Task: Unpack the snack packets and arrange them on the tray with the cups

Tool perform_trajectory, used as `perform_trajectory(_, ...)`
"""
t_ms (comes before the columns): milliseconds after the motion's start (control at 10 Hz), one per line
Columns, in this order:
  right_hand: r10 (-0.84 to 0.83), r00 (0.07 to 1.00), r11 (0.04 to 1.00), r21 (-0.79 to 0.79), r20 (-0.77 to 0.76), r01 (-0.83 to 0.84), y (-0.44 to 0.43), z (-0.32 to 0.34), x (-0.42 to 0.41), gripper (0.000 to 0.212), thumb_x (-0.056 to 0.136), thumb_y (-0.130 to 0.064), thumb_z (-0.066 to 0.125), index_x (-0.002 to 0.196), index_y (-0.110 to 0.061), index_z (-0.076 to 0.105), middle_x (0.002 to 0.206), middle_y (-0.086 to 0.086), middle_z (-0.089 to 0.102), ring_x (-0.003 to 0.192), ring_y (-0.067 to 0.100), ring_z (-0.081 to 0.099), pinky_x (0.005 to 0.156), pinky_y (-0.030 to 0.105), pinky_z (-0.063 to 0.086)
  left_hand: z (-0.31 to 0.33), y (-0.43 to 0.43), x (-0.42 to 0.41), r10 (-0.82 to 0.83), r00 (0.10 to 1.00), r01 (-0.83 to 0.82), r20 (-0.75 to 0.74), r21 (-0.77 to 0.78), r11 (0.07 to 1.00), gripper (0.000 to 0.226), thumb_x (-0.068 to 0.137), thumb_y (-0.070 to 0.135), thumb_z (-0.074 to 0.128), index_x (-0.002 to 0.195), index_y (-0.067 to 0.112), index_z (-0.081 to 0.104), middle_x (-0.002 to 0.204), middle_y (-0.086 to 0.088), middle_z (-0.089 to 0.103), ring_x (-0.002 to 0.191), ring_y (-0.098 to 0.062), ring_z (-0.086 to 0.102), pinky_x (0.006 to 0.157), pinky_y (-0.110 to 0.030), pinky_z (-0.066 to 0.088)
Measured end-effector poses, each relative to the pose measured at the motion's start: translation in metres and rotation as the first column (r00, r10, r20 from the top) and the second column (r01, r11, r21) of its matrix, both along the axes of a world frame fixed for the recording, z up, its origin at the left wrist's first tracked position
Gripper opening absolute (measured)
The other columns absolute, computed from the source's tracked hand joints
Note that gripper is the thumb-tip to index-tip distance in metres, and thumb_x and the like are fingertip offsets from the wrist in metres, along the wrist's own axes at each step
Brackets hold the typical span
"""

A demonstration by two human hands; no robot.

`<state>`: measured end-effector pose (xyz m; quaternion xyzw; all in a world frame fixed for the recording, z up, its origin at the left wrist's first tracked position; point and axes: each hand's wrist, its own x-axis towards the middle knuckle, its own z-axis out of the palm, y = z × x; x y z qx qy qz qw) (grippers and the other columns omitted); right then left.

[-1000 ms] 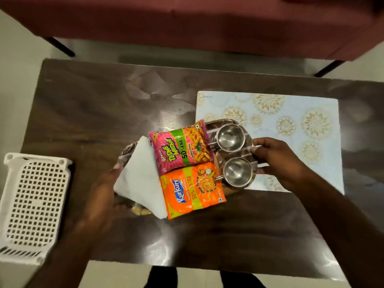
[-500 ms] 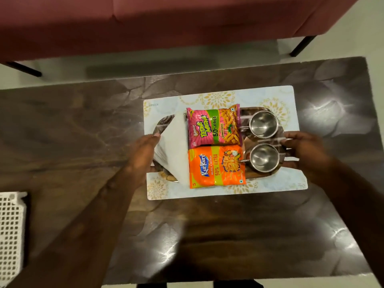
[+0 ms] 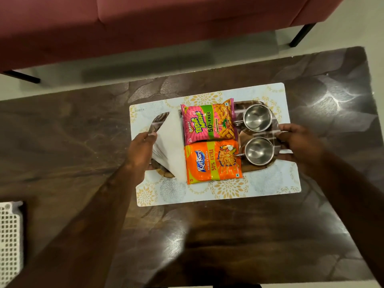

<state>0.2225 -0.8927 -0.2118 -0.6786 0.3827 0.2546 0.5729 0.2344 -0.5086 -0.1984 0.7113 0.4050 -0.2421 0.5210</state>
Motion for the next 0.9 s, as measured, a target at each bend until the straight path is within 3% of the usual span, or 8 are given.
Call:
perform_trajectory(100,0.022,1.000,1.000,-0.005,0.004,-0.022,-0.002,-0.008,0.001,0.022,0.099,-0.015,0.056,0.118,-0.013,0.068,0.096,0.007,0.073,0.075,0.016,0.069,0.057,0.029,0.059,-0.002,-0.002,-0.004,0.036,0.999,-0.036,0.035,0.018,0.999,0.009,0.099,0.037,0.055,0.093,0.035,0.062,0.107,0.010,0.060,0.102,-0.020,0.060,0.074,-0.042,0.057)
perform_trajectory(200,0.028,0.999,1.000,-0.005,0.018,-0.028,-0.001,-0.013,0.000,0.021,0.098,-0.014,0.058,0.116,-0.013,0.069,0.095,0.007,0.074,0.074,0.015,0.071,0.057,0.030,0.060,-0.005,-0.001,-0.008,0.040,0.998,-0.042,0.040,0.059,0.997,0.014,0.099,0.035,0.055,0.108,0.032,0.064,0.123,0.002,0.061,0.116,-0.027,0.058,0.093,-0.053,0.055)
perform_trajectory(300,0.028,0.998,0.999,-0.036,0.056,-0.026,0.000,-0.017,-0.003,0.018,0.097,-0.012,0.060,0.110,-0.017,0.071,0.091,0.005,0.075,0.067,0.010,0.073,0.053,0.027,0.059,-0.007,-0.001,-0.012,0.014,0.999,-0.020,0.044,0.158,0.987,0.035,0.097,0.037,0.056,0.130,0.025,0.059,0.138,-0.004,0.055,0.124,-0.031,0.054,0.100,-0.057,0.051)
perform_trajectory(500,0.075,0.993,0.982,-0.178,0.095,-0.057,0.003,-0.009,0.001,0.014,0.093,-0.015,0.066,0.090,-0.029,0.069,0.085,0.006,0.076,0.068,0.015,0.075,0.058,0.030,0.059,-0.010,0.003,-0.010,-0.127,0.992,0.118,0.016,0.270,0.956,0.048,0.094,0.046,0.052,0.136,0.024,0.058,0.143,-0.011,0.050,0.126,-0.035,0.054,0.100,-0.055,0.052)
perform_trajectory(600,0.125,0.989,0.969,-0.223,0.076,-0.105,0.004,-0.008,-0.003,0.009,0.093,-0.021,0.067,0.094,-0.030,0.068,0.087,0.009,0.075,0.075,0.023,0.072,0.068,0.040,0.061,-0.009,0.006,-0.018,-0.216,0.976,0.197,0.036,0.288,0.937,0.049,0.095,0.045,0.052,0.136,0.021,0.058,0.140,-0.011,0.054,0.122,-0.031,0.057,0.097,-0.045,0.053)
perform_trajectory(700,0.139,0.990,0.967,-0.218,0.016,-0.133,0.009,0.003,-0.011,0.019,0.096,-0.018,0.064,0.115,-0.017,0.065,0.095,0.016,0.073,0.079,0.026,0.065,0.069,0.040,0.053,0.007,0.009,-0.029,-0.295,0.955,0.278,0.035,0.237,0.931,0.049,0.100,0.042,0.051,0.139,0.012,0.054,0.135,-0.006,0.061,0.117,-0.026,0.060,0.087,-0.032,0.047)
perform_trajectory(800,0.177,0.984,0.951,-0.254,-0.024,-0.178,0.010,0.015,-0.023,0.029,0.096,-0.007,0.063,0.126,-0.007,0.062,0.099,0.020,0.069,0.078,0.025,0.060,0.063,0.029,0.048,0.025,0.014,-0.045,-0.355,0.935,0.347,0.002,0.201,0.916,0.045,0.101,0.038,0.053,0.135,0.009,0.054,0.126,-0.001,0.061,0.117,-0.024,0.059,0.090,-0.033,0.044)
perform_trajectory(900,0.289,0.948,0.916,-0.248,-0.136,-0.315,0.023,0.054,-0.047,0.038,0.095,0.001,0.060,0.133,0.001,0.059,0.122,0.027,0.065,0.102,0.038,0.063,0.075,0.027,0.049,0.061,0.024,-0.087,-0.487,0.865,0.501,-0.118,0.192,0.844,0.045,0.099,0.036,0.057,0.139,0.015,0.053,0.138,-0.007,0.059,0.122,-0.023,0.058,0.101,-0.031,0.046)
